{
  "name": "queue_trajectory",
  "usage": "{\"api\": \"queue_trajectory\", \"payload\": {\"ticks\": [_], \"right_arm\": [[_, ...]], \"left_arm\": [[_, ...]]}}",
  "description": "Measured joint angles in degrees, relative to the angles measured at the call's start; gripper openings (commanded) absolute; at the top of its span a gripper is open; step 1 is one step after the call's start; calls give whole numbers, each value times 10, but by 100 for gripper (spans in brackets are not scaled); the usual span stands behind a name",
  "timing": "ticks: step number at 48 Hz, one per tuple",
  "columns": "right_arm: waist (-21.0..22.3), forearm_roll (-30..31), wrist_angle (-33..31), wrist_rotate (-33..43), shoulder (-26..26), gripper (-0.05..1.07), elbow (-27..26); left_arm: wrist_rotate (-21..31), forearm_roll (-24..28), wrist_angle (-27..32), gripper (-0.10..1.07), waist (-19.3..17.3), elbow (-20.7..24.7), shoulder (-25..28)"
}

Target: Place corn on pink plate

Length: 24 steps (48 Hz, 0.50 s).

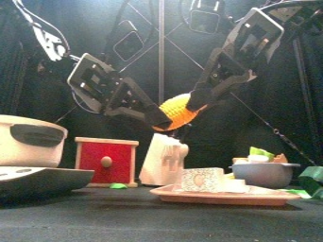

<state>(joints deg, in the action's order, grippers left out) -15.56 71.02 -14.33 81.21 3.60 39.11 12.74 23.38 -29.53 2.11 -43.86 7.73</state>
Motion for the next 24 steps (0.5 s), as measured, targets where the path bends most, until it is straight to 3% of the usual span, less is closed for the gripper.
{"api": "queue_trajectory", "payload": {"ticks": [6, 9, 24], "right_arm": [[-2, -6, -4, 0, 0, 62, 0], [-2, -12, -12, 0, 0, 61, 0], [-5, -62, -71, 0, 2, 61, 8]], "left_arm": [[0, -28, 1, 96, -1, 0, 0], [0, -40, 0, 100, -2, 0, 0], [0, -58, -7, 101, -11, -12, -23]]}}
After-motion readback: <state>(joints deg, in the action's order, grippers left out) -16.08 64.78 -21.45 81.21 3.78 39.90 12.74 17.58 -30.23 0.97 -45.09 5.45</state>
